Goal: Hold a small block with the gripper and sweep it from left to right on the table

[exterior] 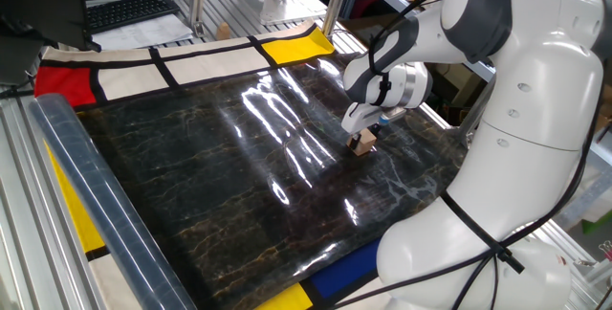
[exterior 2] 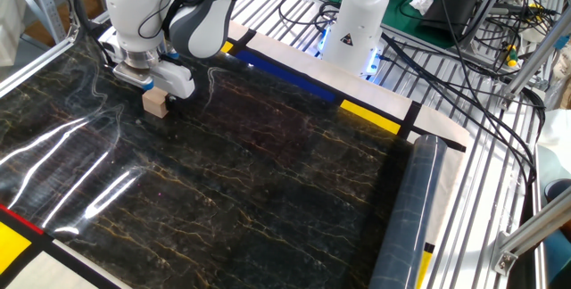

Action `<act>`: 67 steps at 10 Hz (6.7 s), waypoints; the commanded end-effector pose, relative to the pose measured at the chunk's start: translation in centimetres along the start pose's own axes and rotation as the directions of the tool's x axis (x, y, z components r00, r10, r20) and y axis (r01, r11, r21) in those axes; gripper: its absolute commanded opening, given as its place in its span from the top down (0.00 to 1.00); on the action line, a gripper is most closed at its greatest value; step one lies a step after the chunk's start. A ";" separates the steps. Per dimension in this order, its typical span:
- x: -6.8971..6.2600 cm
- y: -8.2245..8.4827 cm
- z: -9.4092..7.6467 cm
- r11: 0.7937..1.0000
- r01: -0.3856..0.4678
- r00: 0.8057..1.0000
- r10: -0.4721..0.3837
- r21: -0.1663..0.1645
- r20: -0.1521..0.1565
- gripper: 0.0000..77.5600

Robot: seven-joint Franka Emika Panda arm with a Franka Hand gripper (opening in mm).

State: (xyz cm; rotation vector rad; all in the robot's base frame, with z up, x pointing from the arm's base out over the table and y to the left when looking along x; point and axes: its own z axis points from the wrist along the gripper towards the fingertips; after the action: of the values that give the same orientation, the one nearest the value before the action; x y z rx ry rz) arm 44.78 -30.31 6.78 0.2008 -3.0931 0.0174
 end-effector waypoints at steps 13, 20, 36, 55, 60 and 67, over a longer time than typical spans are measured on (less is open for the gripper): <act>-0.3 0.9 -0.2 1.000 -0.008 1.000 0.008 0.004 0.002 0.99; -0.5 2.5 0.6 1.000 0.000 1.000 0.000 -0.003 0.003 0.99; -0.4 9.7 0.2 0.999 -0.039 0.999 0.039 -0.027 -0.005 0.99; -1.5 6.7 -0.2 1.000 0.009 1.000 -0.009 0.005 -0.007 0.99; -0.6 13.4 0.0 0.999 -0.046 0.999 0.046 -0.005 -0.003 0.99; -2.7 12.2 -4.2 0.999 -0.040 0.998 0.041 0.036 -0.038 0.99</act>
State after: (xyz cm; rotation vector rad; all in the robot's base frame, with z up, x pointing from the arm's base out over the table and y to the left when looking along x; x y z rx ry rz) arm 44.77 -17.06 8.66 0.1393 -3.0763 0.0210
